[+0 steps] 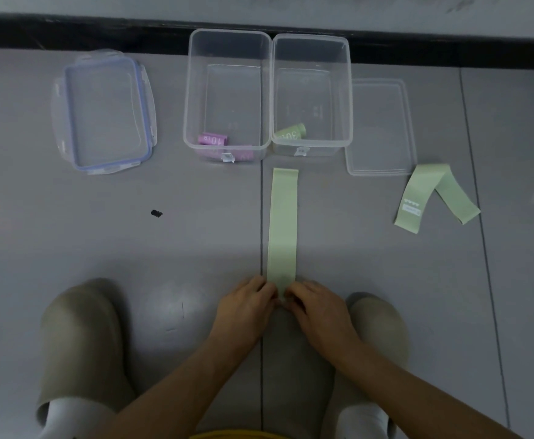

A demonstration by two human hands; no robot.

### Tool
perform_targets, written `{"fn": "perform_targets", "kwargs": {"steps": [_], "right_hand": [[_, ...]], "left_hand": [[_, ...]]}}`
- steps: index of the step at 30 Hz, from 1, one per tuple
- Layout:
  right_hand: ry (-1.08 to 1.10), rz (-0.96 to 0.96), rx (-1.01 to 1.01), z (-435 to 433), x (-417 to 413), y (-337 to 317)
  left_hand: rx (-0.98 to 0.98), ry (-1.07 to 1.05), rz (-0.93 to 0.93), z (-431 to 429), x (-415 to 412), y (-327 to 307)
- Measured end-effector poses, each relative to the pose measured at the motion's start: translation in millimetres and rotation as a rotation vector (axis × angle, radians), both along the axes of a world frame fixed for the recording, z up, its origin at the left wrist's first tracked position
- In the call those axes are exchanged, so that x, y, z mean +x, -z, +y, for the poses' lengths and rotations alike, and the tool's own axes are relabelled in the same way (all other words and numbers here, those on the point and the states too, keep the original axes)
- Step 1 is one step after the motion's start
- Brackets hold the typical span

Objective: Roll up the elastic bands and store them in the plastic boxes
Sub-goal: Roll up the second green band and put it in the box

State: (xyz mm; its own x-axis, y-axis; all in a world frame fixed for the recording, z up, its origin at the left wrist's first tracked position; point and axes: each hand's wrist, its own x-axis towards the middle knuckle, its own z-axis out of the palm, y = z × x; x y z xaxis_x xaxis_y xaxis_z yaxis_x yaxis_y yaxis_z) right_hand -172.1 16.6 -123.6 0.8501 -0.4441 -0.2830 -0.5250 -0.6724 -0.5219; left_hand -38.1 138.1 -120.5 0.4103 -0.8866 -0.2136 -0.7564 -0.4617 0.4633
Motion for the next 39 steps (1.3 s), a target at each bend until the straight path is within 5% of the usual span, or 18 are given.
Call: {"fn": "perform_targets", "kwargs": {"steps": [12, 25, 39], "right_hand": [[0.063, 0.046, 0.029, -1, 4, 2], [-0.044, 0.065, -0.080, -4, 5, 4], [0.156, 0.045, 0.135, -11, 14, 0]], "left_hand": [[-0.054, 0.109, -0.066, -1, 3, 0], [-0.001, -0.025, -0.032, -14, 8, 0], [-0.034, 0.093, -0.083, -4, 11, 8]]}}
